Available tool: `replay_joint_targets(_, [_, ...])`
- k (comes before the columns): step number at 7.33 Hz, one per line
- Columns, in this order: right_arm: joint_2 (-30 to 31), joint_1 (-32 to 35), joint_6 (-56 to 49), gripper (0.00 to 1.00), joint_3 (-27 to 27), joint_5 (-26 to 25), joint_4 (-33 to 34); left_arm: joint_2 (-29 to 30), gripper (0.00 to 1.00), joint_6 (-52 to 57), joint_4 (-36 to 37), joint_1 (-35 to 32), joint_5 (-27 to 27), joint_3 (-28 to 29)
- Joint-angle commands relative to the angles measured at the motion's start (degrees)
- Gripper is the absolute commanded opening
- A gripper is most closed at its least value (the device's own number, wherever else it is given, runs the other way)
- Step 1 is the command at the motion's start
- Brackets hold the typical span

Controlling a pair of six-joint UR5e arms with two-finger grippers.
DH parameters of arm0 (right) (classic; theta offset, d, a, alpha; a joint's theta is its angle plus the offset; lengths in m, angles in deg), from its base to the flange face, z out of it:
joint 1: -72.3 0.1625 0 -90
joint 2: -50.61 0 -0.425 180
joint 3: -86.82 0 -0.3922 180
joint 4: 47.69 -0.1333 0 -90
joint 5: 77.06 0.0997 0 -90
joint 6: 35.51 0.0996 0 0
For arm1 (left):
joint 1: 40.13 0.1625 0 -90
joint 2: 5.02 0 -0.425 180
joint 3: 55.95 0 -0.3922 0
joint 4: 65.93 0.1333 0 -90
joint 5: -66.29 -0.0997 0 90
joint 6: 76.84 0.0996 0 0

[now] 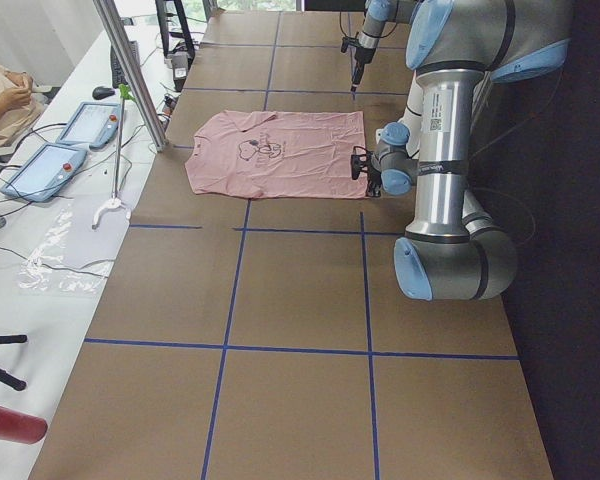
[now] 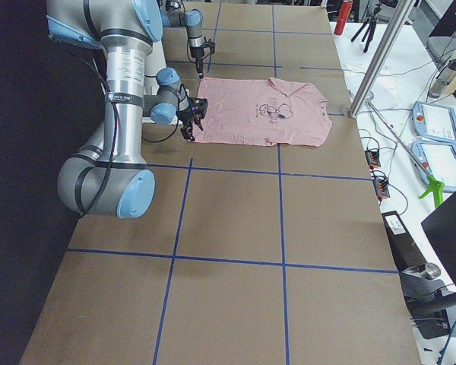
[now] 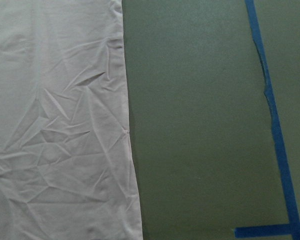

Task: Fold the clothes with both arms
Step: 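Grasp the two hem corners with the left and right grippers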

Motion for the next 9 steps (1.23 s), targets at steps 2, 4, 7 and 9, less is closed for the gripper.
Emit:
replay_joint_targets(2, [0.05, -0.03, 0.00, 0.96, -0.06, -0.24, 0.00, -0.04, 0.28, -0.09, 0.07, -0.01, 0.00, 0.17])
replay_joint_targets(4, [-0.03, -0.21, 0.00, 0.96, -0.06, -0.24, 0.00, -0.04, 0.26, -0.09, 0.15, -0.01, 0.00, 0.26])
replay_joint_targets(7, [-0.03, -1.52, 1.40, 0.94, -0.24, -2.43, 0.00, -0.04, 0.00, -0.09, 0.15, -0.01, 0.00, 0.17])
replay_joint_targets(9, [-1.95, -5.64, 7.96, 0.72, -2.25, -7.68, 0.09, -0.04, 0.00, -0.09, 0.15, -0.01, 0.00, 0.08])
